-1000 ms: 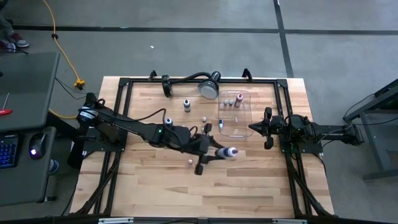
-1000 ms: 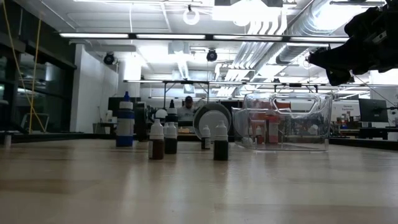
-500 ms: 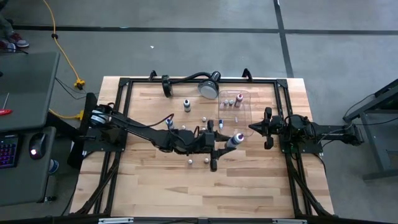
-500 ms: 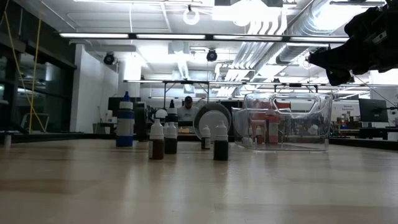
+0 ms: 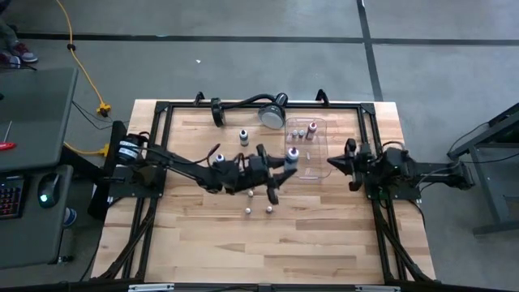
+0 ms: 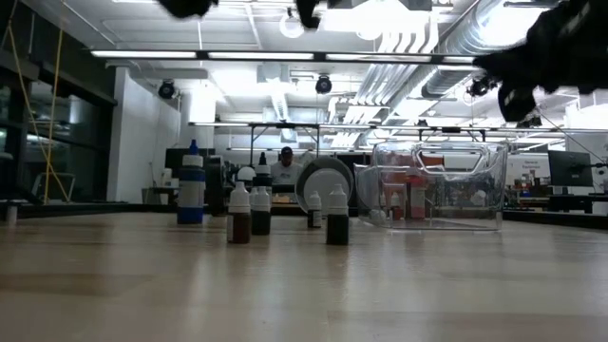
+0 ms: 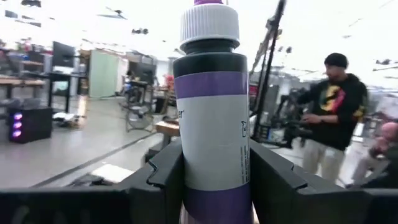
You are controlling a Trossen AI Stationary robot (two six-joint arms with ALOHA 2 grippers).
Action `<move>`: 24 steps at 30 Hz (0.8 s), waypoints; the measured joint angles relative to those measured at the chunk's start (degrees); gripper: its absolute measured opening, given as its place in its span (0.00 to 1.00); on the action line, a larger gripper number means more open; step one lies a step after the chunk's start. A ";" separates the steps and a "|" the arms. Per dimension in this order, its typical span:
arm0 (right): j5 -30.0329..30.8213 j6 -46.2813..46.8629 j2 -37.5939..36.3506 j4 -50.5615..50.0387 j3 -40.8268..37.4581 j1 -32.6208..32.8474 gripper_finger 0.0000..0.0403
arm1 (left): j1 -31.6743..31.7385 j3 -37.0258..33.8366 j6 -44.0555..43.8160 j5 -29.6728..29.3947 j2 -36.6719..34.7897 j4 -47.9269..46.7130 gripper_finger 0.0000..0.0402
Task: Pick & Place food coloring
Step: Put the big purple food coloring bottle into the transparent bin
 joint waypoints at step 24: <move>1.66 -31.60 52.84 -53.91 78.62 -0.08 0.08 | 7.51 -4.51 -5.13 17.49 -0.36 0.39 0.35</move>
